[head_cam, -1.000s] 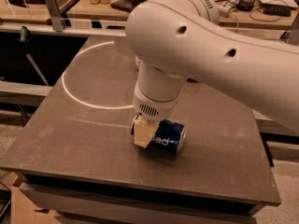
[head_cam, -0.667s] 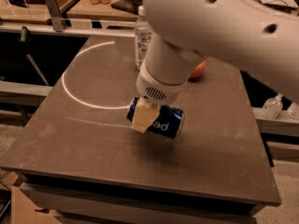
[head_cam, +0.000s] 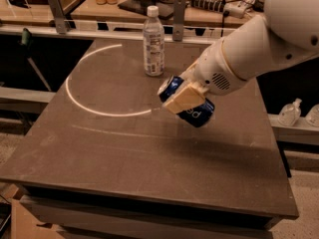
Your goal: Place pepsi can upright
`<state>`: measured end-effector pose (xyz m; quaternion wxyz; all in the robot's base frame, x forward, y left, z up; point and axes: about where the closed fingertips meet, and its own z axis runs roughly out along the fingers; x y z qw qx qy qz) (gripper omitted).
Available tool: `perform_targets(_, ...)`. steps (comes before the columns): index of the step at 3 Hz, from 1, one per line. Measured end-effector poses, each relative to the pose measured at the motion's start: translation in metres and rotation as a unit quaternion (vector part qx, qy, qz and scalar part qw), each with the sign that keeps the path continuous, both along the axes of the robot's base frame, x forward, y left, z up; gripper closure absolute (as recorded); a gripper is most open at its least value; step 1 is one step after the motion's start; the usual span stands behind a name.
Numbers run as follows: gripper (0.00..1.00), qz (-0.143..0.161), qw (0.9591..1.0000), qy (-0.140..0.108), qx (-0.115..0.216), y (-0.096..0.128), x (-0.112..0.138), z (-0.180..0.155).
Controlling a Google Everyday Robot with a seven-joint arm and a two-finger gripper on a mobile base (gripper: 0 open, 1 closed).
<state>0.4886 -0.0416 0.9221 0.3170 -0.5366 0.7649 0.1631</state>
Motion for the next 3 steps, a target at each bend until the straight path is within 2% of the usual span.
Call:
perform_targets(1,1.0,0.021,0.9943,0.002,0.105,-0.024,0.004,-0.006)
perform_targets(2,1.0,0.069,0.9758,-0.013,0.207,-0.038,-0.005,0.004)
perform_targets(3,1.0,0.11,0.9499,-0.04,0.29,-0.055,-0.014,0.012)
